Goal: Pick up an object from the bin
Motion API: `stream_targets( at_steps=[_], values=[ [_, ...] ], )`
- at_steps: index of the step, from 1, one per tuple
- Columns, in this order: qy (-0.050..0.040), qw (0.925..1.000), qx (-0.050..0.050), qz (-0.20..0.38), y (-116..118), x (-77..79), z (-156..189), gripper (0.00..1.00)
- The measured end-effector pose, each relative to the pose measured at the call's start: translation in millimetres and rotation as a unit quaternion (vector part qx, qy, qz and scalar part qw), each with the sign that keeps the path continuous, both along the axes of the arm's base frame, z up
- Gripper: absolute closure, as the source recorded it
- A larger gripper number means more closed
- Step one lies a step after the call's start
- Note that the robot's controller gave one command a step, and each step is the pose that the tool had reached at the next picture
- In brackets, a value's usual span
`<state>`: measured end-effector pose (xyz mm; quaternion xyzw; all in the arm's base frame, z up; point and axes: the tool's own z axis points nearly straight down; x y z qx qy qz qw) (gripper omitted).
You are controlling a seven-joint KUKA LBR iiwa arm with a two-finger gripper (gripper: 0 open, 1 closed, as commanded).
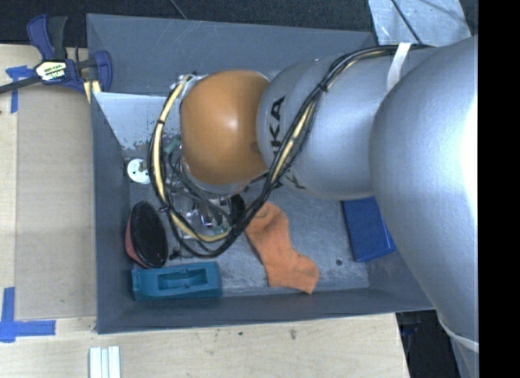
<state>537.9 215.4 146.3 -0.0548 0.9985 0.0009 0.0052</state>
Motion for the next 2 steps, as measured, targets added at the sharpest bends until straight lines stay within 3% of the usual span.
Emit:
stream_targets(
  at_steps=[1, 2],
  values=[
    [0.0052, 0.9951, -0.002, 0.099, 10, -9.4, -34, 0.0],
    [0.0054, 0.9924, -0.002, 0.123, 15, -47.0, 4, 0.0]
  ],
)
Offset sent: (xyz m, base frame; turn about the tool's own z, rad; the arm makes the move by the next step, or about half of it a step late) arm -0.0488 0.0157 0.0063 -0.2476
